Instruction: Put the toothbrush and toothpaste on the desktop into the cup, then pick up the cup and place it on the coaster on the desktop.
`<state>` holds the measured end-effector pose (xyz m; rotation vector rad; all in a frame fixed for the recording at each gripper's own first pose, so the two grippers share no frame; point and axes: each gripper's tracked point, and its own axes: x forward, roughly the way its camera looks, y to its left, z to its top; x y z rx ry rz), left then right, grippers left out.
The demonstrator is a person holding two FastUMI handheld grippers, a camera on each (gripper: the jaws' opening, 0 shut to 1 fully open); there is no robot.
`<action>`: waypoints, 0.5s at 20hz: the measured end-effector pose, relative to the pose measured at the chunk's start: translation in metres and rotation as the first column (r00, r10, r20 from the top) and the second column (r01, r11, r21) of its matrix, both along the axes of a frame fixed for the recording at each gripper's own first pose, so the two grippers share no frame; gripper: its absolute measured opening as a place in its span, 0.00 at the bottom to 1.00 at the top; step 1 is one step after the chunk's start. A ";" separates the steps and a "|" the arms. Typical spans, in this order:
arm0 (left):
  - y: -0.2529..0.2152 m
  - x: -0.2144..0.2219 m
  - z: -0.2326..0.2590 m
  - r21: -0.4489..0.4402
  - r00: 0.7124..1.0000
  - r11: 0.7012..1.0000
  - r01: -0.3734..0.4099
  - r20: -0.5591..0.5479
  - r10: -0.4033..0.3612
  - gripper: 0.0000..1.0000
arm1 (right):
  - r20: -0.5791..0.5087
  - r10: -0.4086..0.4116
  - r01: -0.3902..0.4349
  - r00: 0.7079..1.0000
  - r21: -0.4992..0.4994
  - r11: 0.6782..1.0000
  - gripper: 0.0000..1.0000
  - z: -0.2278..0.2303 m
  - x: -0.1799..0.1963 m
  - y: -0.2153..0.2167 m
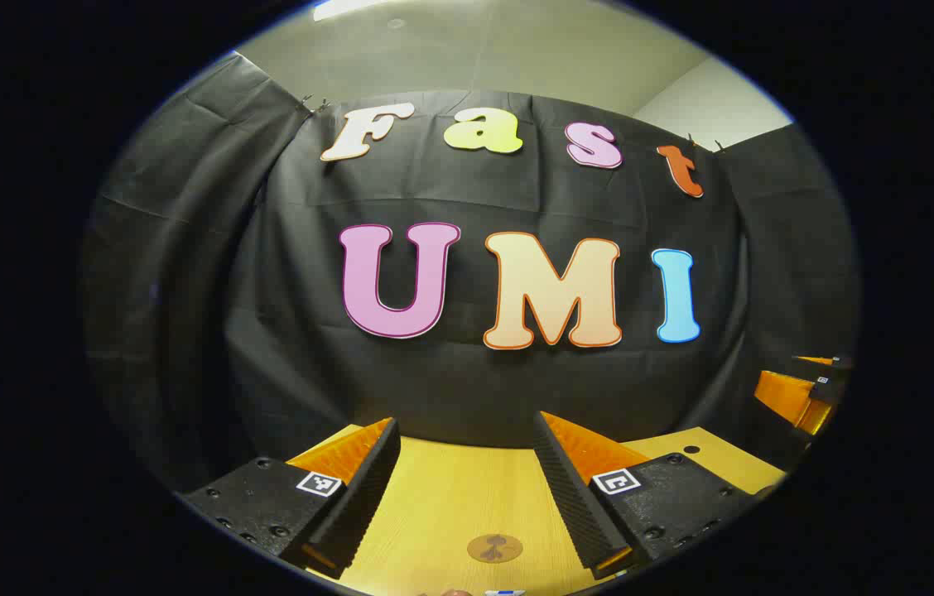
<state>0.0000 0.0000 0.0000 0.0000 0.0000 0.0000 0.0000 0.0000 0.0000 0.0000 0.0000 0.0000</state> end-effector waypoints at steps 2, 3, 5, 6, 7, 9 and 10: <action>0.001 -0.001 0.002 0.006 1.000 1.000 0.002 0.007 -0.002 0.94 | 0.008 0.003 -0.003 1.000 -0.006 1.000 0.99 0.002 -0.002 0.003; 0.001 -0.002 0.002 0.007 1.000 1.000 0.004 0.012 -0.004 0.93 | 0.011 0.006 -0.006 1.000 -0.009 1.000 0.99 0.003 -0.002 0.005; 0.001 -0.004 0.003 0.014 1.000 1.000 0.007 0.018 -0.007 0.93 | 0.013 0.005 -0.005 1.000 -0.017 1.000 0.99 0.003 -0.003 0.005; 0.002 -0.005 0.004 0.019 1.000 1.000 0.007 0.019 -0.007 0.93 | 0.012 0.005 -0.005 1.000 -0.020 1.000 0.99 0.002 -0.004 0.005; 0.002 -0.006 0.003 0.021 1.000 1.000 0.010 0.020 -0.010 0.93 | 0.008 0.008 -0.008 1.000 -0.022 1.000 0.99 0.001 -0.005 0.006; 0.000 -0.007 0.004 0.024 1.000 1.000 0.014 0.023 -0.014 0.93 | 0.002 0.009 -0.009 1.000 -0.026 1.000 0.99 -0.001 -0.007 0.007; -0.001 -0.007 0.005 0.025 1.000 1.000 0.014 0.025 -0.015 0.93 | 0.000 0.007 -0.007 1.000 -0.031 0.999 0.99 -0.002 -0.007 0.006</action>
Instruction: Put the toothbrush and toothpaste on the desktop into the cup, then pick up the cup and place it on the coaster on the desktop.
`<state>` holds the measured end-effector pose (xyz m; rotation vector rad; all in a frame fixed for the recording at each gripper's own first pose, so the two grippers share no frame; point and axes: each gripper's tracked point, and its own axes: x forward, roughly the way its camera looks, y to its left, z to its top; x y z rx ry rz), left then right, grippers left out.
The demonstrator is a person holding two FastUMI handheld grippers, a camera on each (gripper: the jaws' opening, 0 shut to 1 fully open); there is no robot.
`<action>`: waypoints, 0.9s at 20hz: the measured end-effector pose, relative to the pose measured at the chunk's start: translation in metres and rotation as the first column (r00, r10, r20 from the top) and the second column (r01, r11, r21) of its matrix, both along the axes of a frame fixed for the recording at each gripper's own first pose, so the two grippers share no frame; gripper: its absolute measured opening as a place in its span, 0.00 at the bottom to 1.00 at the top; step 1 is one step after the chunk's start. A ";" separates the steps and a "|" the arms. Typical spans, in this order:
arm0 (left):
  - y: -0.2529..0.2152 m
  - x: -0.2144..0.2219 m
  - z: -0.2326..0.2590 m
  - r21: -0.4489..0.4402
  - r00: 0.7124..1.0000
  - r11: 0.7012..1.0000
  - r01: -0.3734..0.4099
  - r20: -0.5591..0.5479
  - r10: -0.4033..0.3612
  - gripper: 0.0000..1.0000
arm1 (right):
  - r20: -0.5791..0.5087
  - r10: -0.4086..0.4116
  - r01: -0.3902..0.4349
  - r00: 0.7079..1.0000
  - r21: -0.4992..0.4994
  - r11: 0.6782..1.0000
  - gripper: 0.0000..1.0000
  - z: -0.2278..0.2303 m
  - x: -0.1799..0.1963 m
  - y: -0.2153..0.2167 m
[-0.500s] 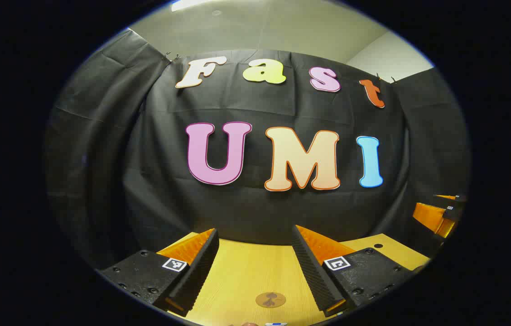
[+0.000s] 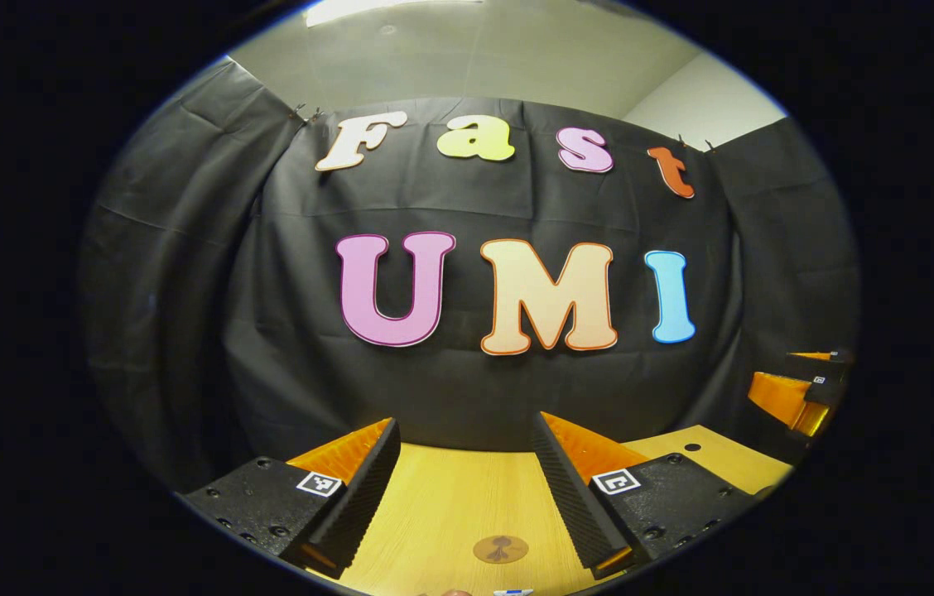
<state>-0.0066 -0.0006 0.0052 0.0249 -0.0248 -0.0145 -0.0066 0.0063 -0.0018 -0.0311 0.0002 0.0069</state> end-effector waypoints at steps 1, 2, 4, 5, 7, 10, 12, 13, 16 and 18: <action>0.000 -0.001 0.000 0.001 1.000 1.000 0.001 0.002 -0.001 0.93 | 0.000 -0.003 0.003 1.000 -0.007 1.000 0.99 0.000 0.000 -0.001; -0.001 -0.001 0.000 0.001 1.000 1.000 0.003 0.001 -0.003 0.94 | 0.000 -0.003 0.003 1.000 -0.015 1.000 0.99 -0.001 0.000 -0.001; -0.001 -0.003 0.002 0.000 1.000 1.000 0.002 0.008 -0.002 0.93 | -0.007 0.005 -0.005 1.000 -0.025 1.000 0.99 -0.004 0.000 0.002; -0.001 -0.003 0.002 -0.001 1.000 1.000 0.002 0.011 -0.002 0.94 | -0.016 0.011 -0.012 1.000 -0.027 1.000 0.99 -0.007 0.001 0.004; -0.001 -0.004 0.002 0.002 1.000 1.000 0.001 0.014 -0.001 0.93 | -0.040 0.025 -0.026 0.999 -0.031 0.999 0.99 -0.015 0.001 0.008; 0.001 -0.007 0.004 0.010 1.000 1.000 -0.004 0.020 0.004 0.94 | -0.090 0.054 -0.058 0.995 -0.038 0.998 0.99 -0.033 0.001 0.015; 0.001 -0.008 0.005 0.018 1.000 1.000 -0.005 0.023 0.005 0.94 | -0.126 0.072 -0.078 0.989 -0.045 0.996 0.99 -0.046 0.000 0.019; 0.001 -0.009 0.004 0.022 1.000 1.000 -0.006 0.024 0.005 0.93 | -0.147 0.083 -0.091 0.986 -0.048 0.995 0.98 -0.053 -0.001 0.021; 0.004 -0.012 0.002 0.016 1.000 1.000 -0.014 0.018 0.014 0.93 | -0.214 0.110 -0.126 0.971 -0.063 0.990 0.99 -0.079 -0.006 0.025; 0.007 -0.014 0.000 0.013 1.000 1.000 -0.023 0.011 0.022 0.93 | -0.270 0.119 -0.143 0.956 -0.073 0.987 0.99 -0.100 -0.010 0.025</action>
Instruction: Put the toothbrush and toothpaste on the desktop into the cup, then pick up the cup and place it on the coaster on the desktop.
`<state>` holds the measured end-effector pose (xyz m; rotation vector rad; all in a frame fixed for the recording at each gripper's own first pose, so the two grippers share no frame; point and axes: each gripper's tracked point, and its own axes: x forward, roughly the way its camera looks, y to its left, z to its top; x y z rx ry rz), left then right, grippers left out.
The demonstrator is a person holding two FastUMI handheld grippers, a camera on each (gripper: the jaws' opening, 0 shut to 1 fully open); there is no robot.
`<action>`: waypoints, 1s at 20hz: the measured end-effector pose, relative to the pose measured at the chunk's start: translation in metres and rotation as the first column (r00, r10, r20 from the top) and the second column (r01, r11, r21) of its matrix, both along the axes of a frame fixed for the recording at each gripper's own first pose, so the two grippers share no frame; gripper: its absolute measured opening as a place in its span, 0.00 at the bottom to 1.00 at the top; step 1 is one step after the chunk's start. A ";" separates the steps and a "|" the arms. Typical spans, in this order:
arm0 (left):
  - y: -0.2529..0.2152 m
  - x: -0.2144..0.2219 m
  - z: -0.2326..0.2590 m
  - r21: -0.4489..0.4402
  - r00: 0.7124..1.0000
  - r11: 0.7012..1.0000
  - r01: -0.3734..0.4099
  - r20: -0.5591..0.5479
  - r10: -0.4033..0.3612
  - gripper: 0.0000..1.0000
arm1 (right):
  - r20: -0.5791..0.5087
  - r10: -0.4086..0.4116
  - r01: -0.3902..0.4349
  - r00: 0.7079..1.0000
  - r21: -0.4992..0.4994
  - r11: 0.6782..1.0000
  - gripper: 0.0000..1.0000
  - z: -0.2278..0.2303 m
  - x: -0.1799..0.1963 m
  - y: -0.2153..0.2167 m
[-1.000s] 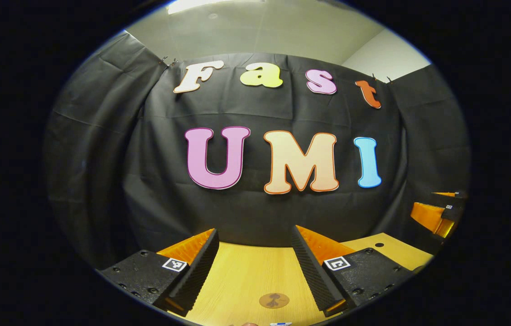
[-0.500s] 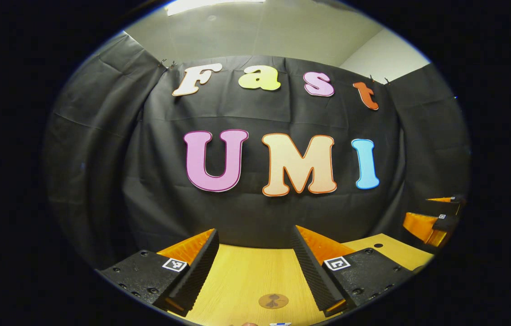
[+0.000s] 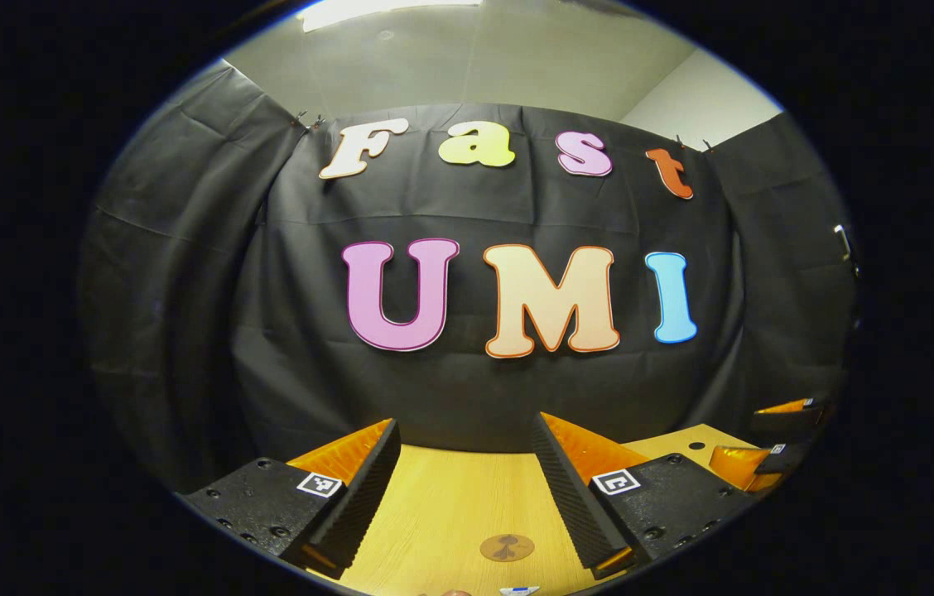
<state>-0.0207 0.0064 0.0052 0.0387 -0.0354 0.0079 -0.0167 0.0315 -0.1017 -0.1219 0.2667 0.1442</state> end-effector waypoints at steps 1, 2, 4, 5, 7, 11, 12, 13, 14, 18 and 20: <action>0.001 -0.001 -0.001 0.001 1.000 1.000 -0.003 -0.002 0.003 0.93 | -0.027 0.002 -0.002 1.000 -0.007 1.000 0.99 -0.009 -0.002 -0.001; 0.002 -0.001 -0.001 0.002 1.000 1.000 -0.006 -0.003 0.006 0.93 | -0.053 0.005 -0.005 0.999 -0.012 1.000 0.99 -0.020 -0.005 -0.001; 0.005 -0.002 0.000 0.000 1.000 1.000 -0.011 -0.002 0.011 0.93 | -0.103 0.009 -0.011 0.995 -0.018 1.000 0.99 -0.037 -0.008 -0.001; 0.006 -0.003 -0.001 0.001 1.000 1.000 -0.013 -0.001 0.013 0.93 | -0.126 0.010 -0.013 0.992 -0.020 1.000 0.99 -0.045 -0.010 0.000; 0.009 -0.003 -0.001 0.004 1.000 1.000 -0.019 -0.002 0.019 0.93 | -0.178 0.012 -0.016 0.984 -0.021 1.000 0.99 -0.063 -0.013 0.000; 0.016 -0.002 -0.004 0.004 0.999 1.000 -0.030 -0.011 0.030 0.93 | -0.286 0.015 -0.024 0.958 -0.028 0.999 0.99 -0.100 -0.021 0.001; 0.017 -0.002 -0.005 0.005 0.999 0.999 -0.033 -0.015 0.033 0.94 | -0.310 0.015 -0.025 0.951 -0.030 0.999 1.00 -0.110 -0.023 0.002; 0.019 -0.001 -0.008 0.006 0.999 0.999 -0.038 -0.019 0.038 0.94 | -0.335 0.014 -0.027 0.942 -0.033 0.999 1.00 -0.117 -0.025 0.002; 0.021 0.000 -0.008 0.007 0.999 0.999 -0.041 -0.021 0.041 0.93 | -0.360 0.013 -0.030 0.933 -0.041 0.999 0.99 -0.125 -0.024 0.003; 0.030 0.000 -0.011 0.007 0.998 0.998 -0.062 -0.028 0.062 0.93 | -0.453 0.009 -0.049 0.891 -0.075 0.996 0.99 -0.154 -0.032 0.002; 0.034 0.000 -0.013 0.005 0.997 0.997 -0.072 -0.033 0.073 0.94 | -0.498 0.007 -0.055 0.867 -0.083 0.995 0.99 -0.168 -0.039 0.002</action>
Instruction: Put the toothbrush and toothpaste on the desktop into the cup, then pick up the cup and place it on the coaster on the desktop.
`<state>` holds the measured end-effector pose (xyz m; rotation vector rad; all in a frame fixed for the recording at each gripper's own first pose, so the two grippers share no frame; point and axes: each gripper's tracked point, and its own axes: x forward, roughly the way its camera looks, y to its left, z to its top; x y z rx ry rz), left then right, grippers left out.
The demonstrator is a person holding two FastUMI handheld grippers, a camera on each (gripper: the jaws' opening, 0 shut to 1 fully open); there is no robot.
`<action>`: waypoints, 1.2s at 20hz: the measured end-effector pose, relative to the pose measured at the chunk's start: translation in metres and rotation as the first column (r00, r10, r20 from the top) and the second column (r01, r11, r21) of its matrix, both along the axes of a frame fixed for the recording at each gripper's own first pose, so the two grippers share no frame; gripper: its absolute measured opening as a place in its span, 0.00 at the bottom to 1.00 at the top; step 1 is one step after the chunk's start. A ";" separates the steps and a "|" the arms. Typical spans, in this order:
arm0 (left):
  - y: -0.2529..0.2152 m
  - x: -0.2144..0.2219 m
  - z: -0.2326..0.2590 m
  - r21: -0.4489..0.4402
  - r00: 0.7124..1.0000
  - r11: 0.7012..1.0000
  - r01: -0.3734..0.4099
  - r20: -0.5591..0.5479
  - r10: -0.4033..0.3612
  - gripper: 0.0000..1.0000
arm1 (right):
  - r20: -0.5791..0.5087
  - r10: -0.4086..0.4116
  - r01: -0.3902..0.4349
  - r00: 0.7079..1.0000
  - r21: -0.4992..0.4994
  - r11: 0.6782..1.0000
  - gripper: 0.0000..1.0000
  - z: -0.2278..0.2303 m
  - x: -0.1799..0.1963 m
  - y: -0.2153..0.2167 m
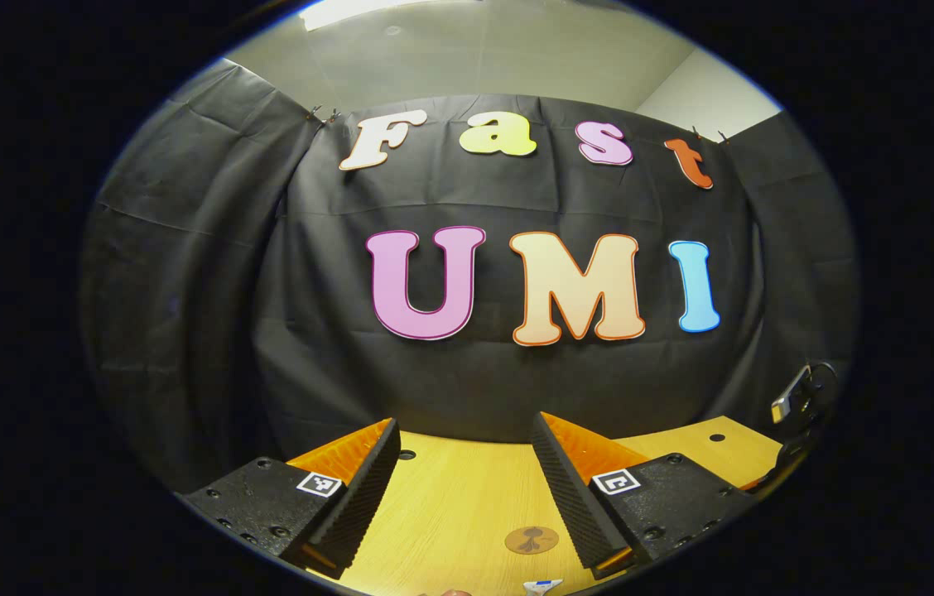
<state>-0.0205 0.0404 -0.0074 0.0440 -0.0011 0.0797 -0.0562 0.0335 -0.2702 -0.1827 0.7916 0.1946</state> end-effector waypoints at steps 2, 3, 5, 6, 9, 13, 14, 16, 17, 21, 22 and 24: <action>0.003 0.001 -0.002 -0.002 1.000 1.000 -0.008 -0.007 0.008 0.94 | -0.064 -0.004 0.003 0.998 -0.008 1.000 1.00 -0.015 -0.008 -0.001; 0.004 0.000 -0.003 -0.002 1.000 1.000 -0.012 -0.009 0.012 0.94 | -0.095 -0.004 0.003 0.996 -0.014 1.000 0.99 -0.021 -0.010 -0.001; 0.008 -0.001 -0.006 -0.002 1.000 1.000 -0.019 -0.015 0.019 0.93 | -0.147 -0.006 0.003 0.989 -0.020 1.000 1.00 -0.034 -0.016 0.000; 0.009 -0.002 -0.007 -0.002 1.000 1.000 -0.022 -0.017 0.022 0.94 | -0.172 -0.004 0.001 0.985 -0.019 1.000 1.00 -0.040 -0.020 0.000; 0.012 -0.003 -0.011 -0.004 0.999 1.000 -0.029 -0.029 0.029 0.94 | -0.254 -0.008 0.000 0.967 -0.031 1.000 1.00 -0.058 -0.030 -0.001; 0.014 -0.005 -0.015 -0.003 0.999 1.000 -0.029 -0.038 0.029 0.93 | -0.320 -0.008 -0.007 0.947 -0.048 0.999 1.00 -0.074 -0.037 -0.002; 0.014 -0.005 -0.016 -0.003 0.999 1.000 -0.028 -0.042 0.027 0.93 | -0.329 -0.006 -0.010 0.944 -0.047 0.999 0.98 -0.077 -0.038 -0.001; 0.013 -0.005 -0.019 -0.005 0.998 1.000 -0.024 -0.050 0.024 0.93 | -0.348 -0.009 -0.006 0.937 -0.042 0.999 0.94 -0.081 -0.038 0.003; 0.012 -0.005 -0.020 -0.007 0.998 1.000 -0.022 -0.053 0.021 0.93 | -0.358 -0.014 -0.003 0.934 -0.048 0.999 0.93 -0.084 -0.038 0.002; 0.009 -0.003 -0.021 0.002 0.998 1.000 -0.011 -0.056 0.011 0.93 | -0.401 -0.004 -0.013 0.916 -0.039 0.999 0.84 -0.091 -0.045 0.006; 0.008 -0.003 -0.021 0.003 0.998 1.000 -0.009 -0.059 0.010 0.93 | -0.412 -0.002 -0.010 0.911 -0.027 1.000 0.81 -0.092 -0.046 0.008; 0.007 -0.003 -0.025 -0.001 0.998 1.000 -0.005 -0.067 0.005 0.94 | -0.423 0.000 -0.011 0.906 -0.024 1.000 0.69 -0.093 -0.045 0.009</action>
